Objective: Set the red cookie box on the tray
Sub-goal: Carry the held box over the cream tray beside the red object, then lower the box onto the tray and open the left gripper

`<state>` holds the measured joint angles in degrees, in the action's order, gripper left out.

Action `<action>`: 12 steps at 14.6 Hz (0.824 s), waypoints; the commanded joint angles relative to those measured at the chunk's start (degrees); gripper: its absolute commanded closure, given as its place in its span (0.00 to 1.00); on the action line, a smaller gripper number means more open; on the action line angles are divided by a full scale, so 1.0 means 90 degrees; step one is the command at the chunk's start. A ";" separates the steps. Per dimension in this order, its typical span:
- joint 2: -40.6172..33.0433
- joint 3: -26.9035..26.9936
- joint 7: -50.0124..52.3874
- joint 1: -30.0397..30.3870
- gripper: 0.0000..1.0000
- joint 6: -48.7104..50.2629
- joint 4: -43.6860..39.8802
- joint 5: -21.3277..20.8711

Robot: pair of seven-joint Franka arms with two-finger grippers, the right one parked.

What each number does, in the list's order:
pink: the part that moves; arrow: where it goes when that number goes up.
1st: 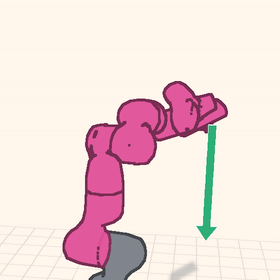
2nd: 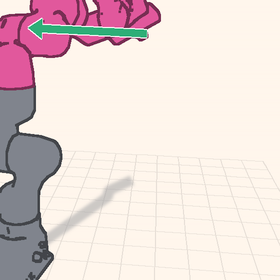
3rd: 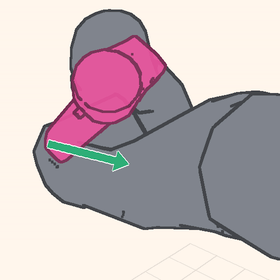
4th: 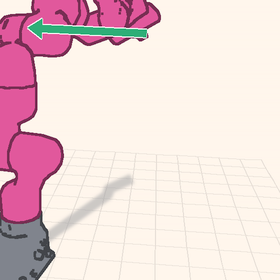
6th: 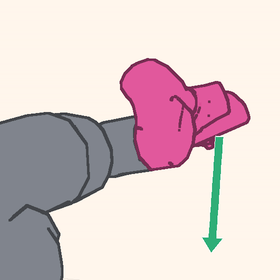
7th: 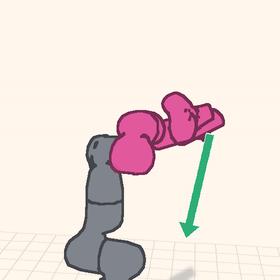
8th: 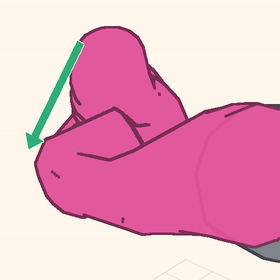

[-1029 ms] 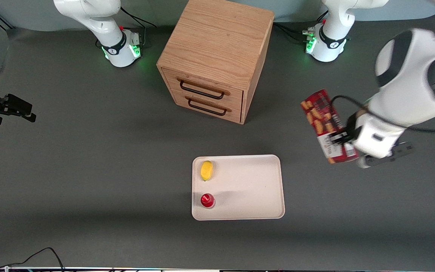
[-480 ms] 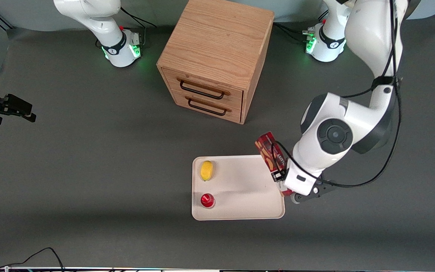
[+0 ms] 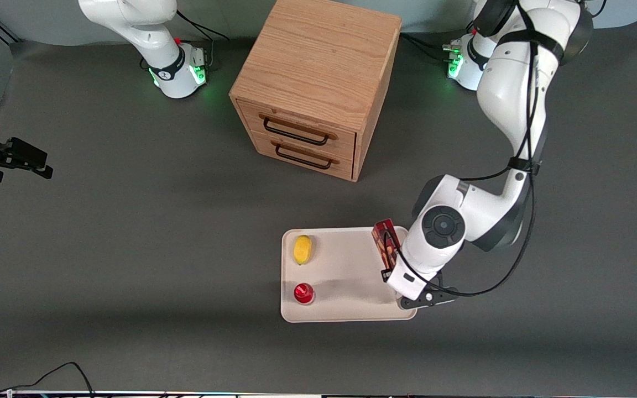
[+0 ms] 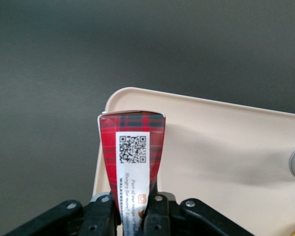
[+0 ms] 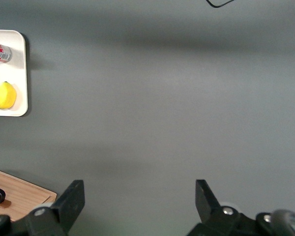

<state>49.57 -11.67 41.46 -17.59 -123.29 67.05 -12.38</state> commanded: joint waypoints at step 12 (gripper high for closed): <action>0.0332 0.0076 0.0032 -0.0058 0.00 -0.0862 0.0206 -0.0343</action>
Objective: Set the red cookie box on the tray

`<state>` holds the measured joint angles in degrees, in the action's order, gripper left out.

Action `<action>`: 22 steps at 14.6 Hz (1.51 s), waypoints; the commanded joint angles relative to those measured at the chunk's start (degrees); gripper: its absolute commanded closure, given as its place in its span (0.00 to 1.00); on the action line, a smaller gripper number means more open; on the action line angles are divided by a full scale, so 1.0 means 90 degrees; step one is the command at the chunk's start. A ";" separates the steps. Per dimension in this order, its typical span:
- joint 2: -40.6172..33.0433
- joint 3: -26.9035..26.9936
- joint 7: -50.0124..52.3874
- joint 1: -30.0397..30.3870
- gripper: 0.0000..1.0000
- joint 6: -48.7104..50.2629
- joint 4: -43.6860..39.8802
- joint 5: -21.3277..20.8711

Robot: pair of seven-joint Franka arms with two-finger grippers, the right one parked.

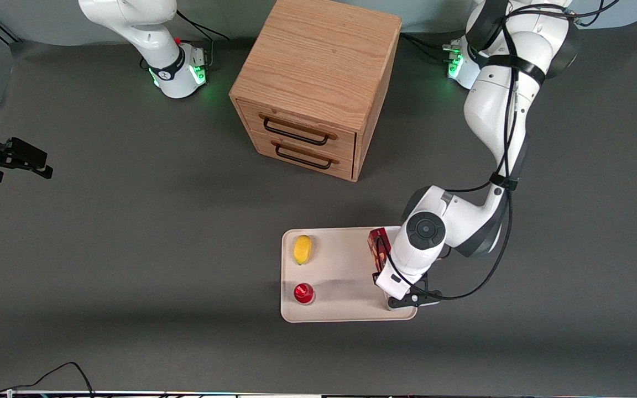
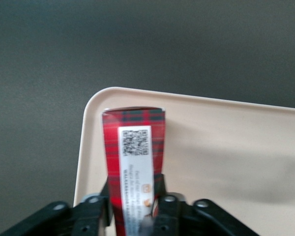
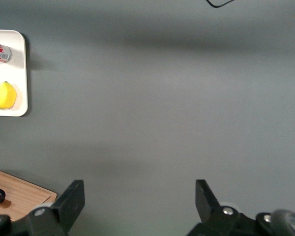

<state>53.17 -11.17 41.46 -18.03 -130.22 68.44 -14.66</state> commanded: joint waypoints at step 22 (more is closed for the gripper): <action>-0.5573 0.1776 -0.3794 0.0734 0.00 0.3281 0.3249 0.1229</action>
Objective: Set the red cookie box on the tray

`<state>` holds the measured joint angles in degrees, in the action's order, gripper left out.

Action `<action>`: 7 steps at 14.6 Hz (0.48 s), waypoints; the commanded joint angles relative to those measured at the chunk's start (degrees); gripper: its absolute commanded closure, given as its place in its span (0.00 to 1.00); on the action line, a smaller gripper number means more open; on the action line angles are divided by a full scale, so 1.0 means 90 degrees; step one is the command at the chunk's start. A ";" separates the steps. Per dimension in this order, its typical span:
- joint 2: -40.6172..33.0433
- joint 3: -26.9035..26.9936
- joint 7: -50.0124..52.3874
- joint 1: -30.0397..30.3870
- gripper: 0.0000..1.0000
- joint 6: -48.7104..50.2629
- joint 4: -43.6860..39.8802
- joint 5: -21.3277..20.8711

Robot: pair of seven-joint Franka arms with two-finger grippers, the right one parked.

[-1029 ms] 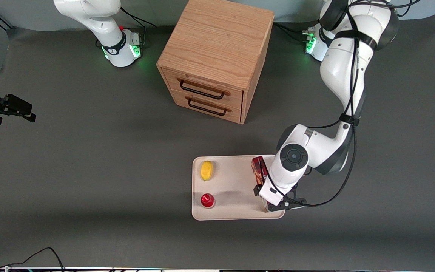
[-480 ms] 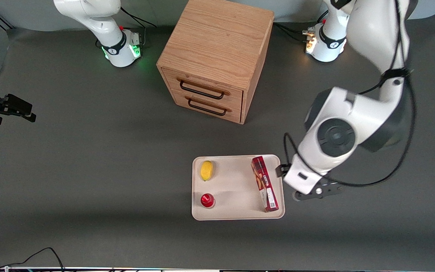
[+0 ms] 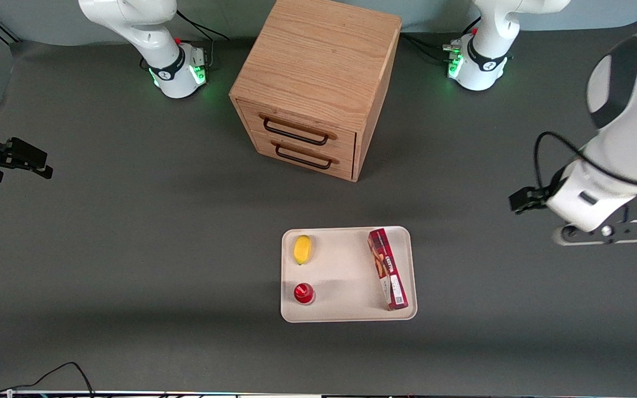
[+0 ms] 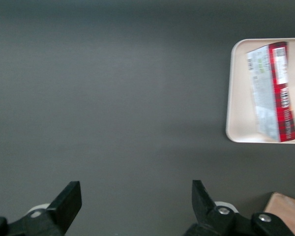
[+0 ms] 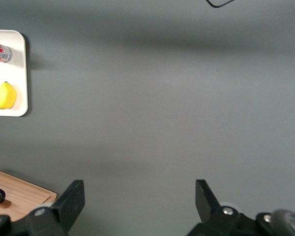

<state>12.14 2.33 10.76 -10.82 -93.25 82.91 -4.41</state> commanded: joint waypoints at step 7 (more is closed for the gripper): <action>-0.1369 0.1226 -0.1498 -0.0077 0.00 -0.0598 0.1776 0.0832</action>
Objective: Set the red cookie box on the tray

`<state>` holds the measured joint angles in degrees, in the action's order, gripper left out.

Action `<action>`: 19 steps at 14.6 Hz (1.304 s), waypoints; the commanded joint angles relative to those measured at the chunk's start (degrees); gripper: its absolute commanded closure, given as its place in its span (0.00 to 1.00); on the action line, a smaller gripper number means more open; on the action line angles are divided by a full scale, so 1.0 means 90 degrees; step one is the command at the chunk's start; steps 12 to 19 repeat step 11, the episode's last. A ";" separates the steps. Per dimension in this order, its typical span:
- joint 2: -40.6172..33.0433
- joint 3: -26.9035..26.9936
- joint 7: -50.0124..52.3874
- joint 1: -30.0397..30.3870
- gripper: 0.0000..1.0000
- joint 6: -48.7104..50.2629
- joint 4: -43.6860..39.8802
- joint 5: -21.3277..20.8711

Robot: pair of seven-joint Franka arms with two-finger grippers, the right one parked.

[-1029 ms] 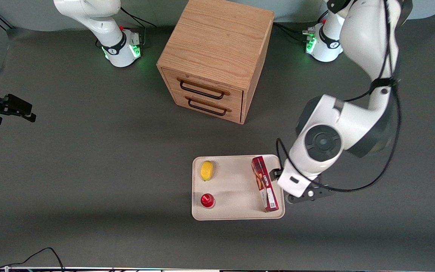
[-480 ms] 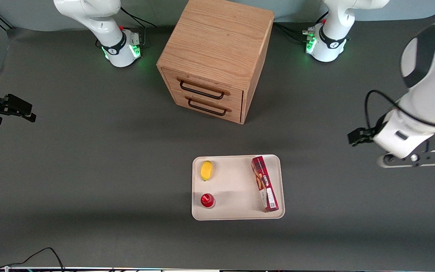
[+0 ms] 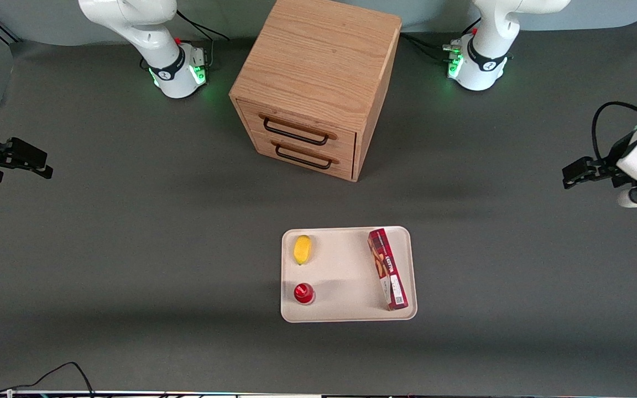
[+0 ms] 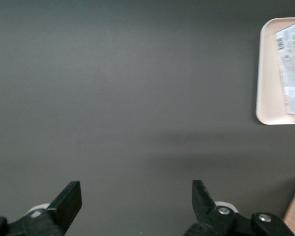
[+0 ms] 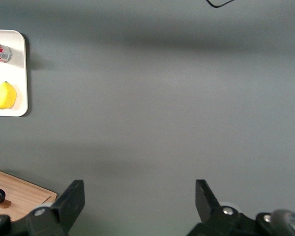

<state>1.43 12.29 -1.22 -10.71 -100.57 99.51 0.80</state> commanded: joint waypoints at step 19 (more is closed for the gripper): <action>-0.0061 -0.0858 -0.0021 0.0643 0.00 0.1047 -0.1095 -0.0118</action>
